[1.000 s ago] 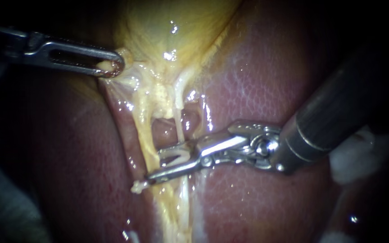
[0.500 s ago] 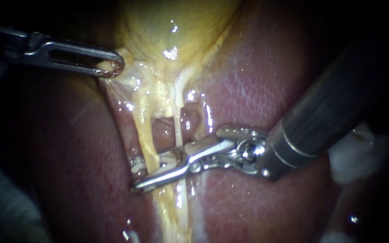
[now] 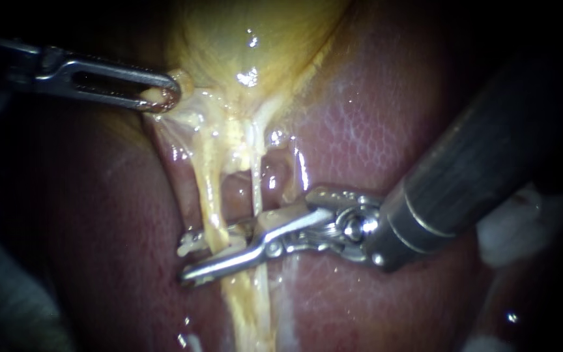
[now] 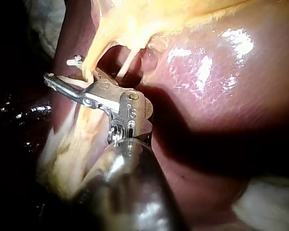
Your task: Clipping second clip left tube
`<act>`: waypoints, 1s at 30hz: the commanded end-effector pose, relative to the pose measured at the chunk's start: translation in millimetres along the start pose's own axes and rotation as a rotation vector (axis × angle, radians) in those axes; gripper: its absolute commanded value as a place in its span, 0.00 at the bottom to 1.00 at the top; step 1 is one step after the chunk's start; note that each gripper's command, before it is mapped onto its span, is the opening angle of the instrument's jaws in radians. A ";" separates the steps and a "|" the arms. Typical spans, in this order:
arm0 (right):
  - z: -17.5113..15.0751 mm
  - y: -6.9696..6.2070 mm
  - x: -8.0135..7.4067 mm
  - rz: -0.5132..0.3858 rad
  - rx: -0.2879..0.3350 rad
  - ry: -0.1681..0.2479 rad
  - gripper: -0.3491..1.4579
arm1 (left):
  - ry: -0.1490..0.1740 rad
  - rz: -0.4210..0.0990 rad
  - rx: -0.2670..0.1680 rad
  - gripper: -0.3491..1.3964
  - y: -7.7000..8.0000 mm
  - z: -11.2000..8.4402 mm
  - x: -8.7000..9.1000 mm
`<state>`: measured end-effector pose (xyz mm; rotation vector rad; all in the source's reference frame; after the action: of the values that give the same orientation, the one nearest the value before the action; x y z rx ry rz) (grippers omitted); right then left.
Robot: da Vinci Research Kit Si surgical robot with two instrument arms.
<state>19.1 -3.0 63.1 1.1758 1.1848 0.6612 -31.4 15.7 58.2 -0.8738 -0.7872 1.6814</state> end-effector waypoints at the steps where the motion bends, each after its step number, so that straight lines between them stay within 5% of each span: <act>1: -0.1 -0.5 0.3 0.003 0.002 -0.001 0.45 | 0.000 0.001 -0.001 0.00 0.0 0.0 0.0; 6: 0.0 -2.0 1.0 0.009 0.007 0.000 0.44 | 0.000 0.001 -0.001 0.00 0.0 0.0 0.0; 11: -0.1 -2.0 1.0 0.003 0.008 0.000 0.39 | 0.000 0.001 -0.001 0.00 0.0 0.0 0.0; 23: -1.0 -2.4 0.4 0.002 0.013 -0.004 0.00 | 0.000 0.001 -0.001 0.00 0.0 0.0 0.0; 30: -1.3 -2.3 0.1 0.001 0.014 -0.006 0.00 | 0.000 0.001 -0.001 0.00 0.0 0.0 0.1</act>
<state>17.6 -3.2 60.9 1.1891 1.1851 0.6506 -31.4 15.8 58.1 -0.8748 -0.7879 1.6824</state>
